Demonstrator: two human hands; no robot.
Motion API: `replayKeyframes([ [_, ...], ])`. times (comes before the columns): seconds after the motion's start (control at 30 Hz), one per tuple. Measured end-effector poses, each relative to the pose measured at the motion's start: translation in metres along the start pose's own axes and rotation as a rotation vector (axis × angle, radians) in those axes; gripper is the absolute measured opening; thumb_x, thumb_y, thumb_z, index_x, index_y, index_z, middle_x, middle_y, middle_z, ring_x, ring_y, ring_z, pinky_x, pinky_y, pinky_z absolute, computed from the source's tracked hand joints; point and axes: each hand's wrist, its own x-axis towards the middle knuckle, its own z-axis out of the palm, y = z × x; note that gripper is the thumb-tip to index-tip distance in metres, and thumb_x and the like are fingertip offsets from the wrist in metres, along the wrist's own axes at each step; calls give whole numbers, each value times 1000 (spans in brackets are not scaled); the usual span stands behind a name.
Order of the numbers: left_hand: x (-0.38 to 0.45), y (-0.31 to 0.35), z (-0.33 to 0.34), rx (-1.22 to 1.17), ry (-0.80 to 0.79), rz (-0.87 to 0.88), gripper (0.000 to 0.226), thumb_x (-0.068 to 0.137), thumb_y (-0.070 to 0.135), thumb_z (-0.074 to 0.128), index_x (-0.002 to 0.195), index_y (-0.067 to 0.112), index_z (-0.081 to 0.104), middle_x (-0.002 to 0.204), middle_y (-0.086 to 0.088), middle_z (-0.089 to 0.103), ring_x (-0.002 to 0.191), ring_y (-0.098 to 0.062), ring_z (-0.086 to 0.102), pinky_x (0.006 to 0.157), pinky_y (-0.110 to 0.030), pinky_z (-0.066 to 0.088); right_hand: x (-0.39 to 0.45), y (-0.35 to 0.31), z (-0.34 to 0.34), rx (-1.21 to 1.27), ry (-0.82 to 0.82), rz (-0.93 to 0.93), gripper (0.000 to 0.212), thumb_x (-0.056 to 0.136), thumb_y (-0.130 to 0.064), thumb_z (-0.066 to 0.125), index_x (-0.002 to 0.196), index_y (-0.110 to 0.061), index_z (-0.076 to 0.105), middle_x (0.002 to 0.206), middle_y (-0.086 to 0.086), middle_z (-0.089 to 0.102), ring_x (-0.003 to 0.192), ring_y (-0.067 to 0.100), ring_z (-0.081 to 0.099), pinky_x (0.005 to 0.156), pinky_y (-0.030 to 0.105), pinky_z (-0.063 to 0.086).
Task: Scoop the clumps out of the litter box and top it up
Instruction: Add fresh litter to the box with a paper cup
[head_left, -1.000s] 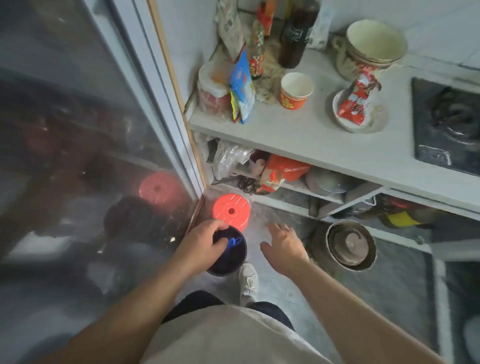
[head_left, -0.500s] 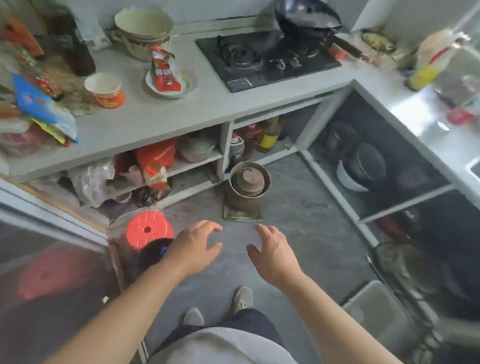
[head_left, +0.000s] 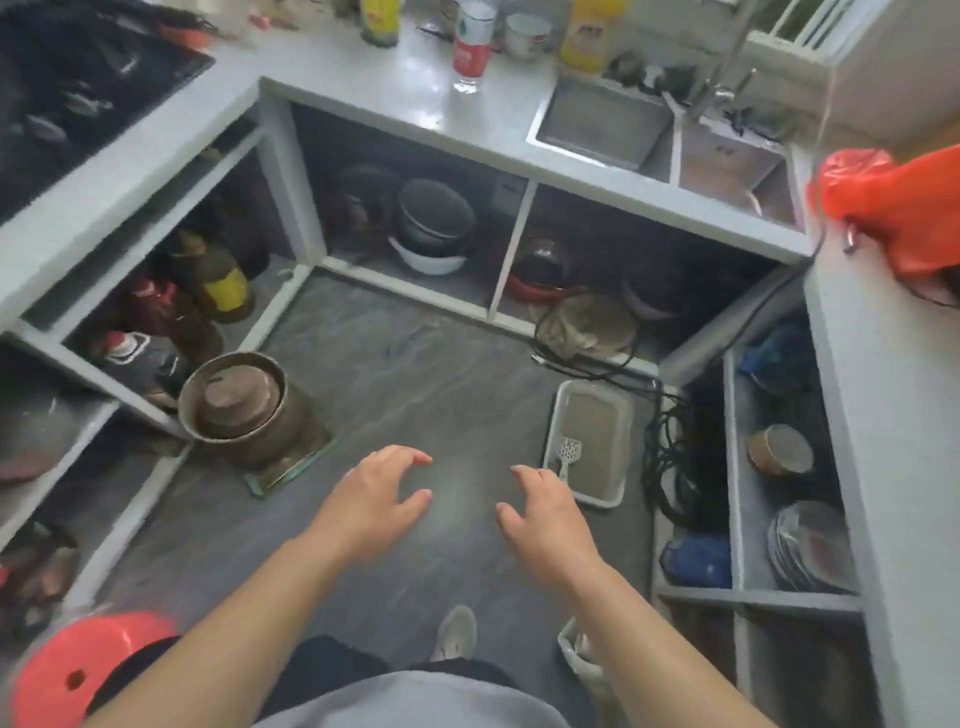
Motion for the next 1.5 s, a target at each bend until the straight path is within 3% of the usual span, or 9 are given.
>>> replayKeyframes([
  [0.3,92,38,25,84,-258,199,37,95,32,63,131,28,57,130,17,54,127,-6,49,96,-17,33,8,60,-10,172,68,362,55,96,-36,52,146,-18,41,143,3,45,133,22,40,107,34,36],
  [0.63,191,64,16,246,-545,460,39,94,32,63,132,27,57,136,11,56,129,-11,50,103,-25,37,7,30,12,394,181,764,54,95,-35,53,144,-18,42,140,5,47,129,24,43,105,35,36],
  [0.9,186,112,65,342,-717,636,38,92,29,65,129,24,59,130,6,60,125,-16,53,100,-27,39,-43,55,37,579,261,1001,52,94,-36,58,142,-19,46,139,2,47,127,23,46,102,34,39],
  [1.17,160,172,132,486,-860,758,38,95,32,63,133,26,56,132,9,56,122,-15,52,90,-19,32,-91,113,54,742,366,1169,50,94,-34,59,140,-18,48,137,5,50,126,24,47,101,34,40],
  [1.33,162,208,175,470,-875,785,37,94,30,64,130,24,60,133,7,57,122,-16,54,93,-20,35,-103,141,57,807,358,1230,51,94,-35,60,140,-16,48,137,7,50,127,26,47,102,34,39],
  [1.5,180,229,226,507,-1002,793,37,93,31,64,129,26,60,134,7,58,125,-15,53,100,-24,38,-96,173,50,858,341,1303,50,96,-34,56,142,-17,46,141,7,50,128,27,47,99,33,39],
])
